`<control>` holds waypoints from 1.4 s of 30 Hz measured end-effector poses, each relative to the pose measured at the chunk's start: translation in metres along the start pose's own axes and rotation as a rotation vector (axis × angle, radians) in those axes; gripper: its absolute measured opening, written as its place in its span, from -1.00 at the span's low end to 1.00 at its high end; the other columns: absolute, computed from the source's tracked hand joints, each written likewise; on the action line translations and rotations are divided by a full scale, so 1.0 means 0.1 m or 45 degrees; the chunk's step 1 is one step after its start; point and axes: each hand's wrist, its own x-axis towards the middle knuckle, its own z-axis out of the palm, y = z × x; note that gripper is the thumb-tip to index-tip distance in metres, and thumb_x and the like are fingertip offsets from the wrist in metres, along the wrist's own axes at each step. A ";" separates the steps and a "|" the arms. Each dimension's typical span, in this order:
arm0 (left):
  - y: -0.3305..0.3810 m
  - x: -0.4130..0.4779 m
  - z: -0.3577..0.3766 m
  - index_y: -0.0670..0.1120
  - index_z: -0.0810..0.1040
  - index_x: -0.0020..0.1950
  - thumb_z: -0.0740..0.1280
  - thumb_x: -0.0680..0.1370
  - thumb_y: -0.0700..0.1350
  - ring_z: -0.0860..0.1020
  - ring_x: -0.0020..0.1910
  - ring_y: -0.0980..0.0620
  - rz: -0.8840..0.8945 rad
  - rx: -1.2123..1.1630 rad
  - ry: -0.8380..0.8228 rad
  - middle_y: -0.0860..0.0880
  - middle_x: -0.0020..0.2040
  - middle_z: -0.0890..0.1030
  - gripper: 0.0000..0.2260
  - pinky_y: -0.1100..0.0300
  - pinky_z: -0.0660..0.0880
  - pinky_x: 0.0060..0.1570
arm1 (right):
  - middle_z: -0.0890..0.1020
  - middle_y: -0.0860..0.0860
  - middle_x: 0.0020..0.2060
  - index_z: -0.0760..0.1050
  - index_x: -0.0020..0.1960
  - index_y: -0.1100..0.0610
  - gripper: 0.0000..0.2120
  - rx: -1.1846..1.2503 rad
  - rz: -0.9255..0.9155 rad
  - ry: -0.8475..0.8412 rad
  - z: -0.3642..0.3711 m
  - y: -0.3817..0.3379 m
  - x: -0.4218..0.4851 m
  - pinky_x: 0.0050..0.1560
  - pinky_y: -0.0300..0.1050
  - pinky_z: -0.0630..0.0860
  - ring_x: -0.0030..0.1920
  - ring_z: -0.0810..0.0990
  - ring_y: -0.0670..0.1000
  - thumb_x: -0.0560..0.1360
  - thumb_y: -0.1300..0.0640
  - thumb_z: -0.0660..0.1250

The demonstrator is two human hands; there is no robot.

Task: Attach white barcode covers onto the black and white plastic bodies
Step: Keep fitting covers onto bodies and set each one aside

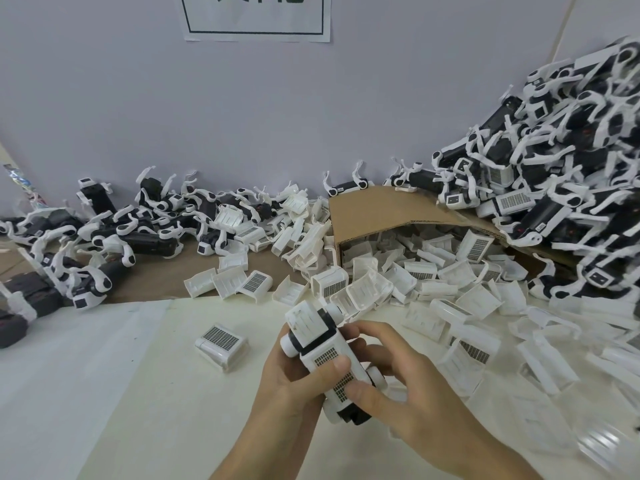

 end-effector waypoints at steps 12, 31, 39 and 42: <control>-0.01 -0.02 0.06 -0.12 0.59 0.16 0.53 0.26 -0.25 0.70 -0.09 -0.21 0.068 0.244 0.202 -0.18 -0.02 0.70 -0.52 0.06 0.63 -0.19 | 0.74 -0.03 -0.01 0.43 0.22 -0.21 -0.63 0.189 0.061 -0.003 0.08 0.12 0.01 0.02 -0.24 0.56 0.01 0.71 -0.01 0.47 -0.22 0.42; -0.11 -0.06 0.09 0.26 0.46 0.18 0.46 0.41 0.11 0.69 -0.02 0.09 0.248 0.490 0.363 0.09 0.03 0.70 -0.62 0.24 0.62 -0.15 | 0.64 -0.13 0.11 0.49 0.24 -0.25 -0.61 -0.097 -0.122 0.125 -0.04 0.10 0.01 0.08 -0.22 0.50 0.11 0.63 -0.01 0.42 -0.19 0.39; -0.15 -0.02 0.00 0.08 0.47 0.35 0.58 0.32 -0.15 0.67 0.13 -0.11 0.024 0.309 0.237 -0.07 0.14 0.68 -0.36 -0.15 0.61 0.13 | 0.64 -0.16 0.00 0.50 0.20 -0.26 -0.68 -0.178 -0.185 0.109 -0.03 0.15 0.02 -0.05 -0.32 0.50 -0.04 0.64 -0.03 0.46 -0.12 0.40; -0.16 -0.02 0.01 0.05 0.54 0.26 0.58 0.28 -0.17 0.67 0.09 -0.19 0.024 0.267 0.274 -0.15 0.09 0.69 -0.43 -0.25 0.59 0.13 | 0.65 -0.11 -0.07 0.52 0.18 -0.23 -0.69 -0.179 -0.204 0.134 -0.02 0.17 0.02 -0.05 -0.26 0.54 -0.11 0.65 0.00 0.45 -0.11 0.42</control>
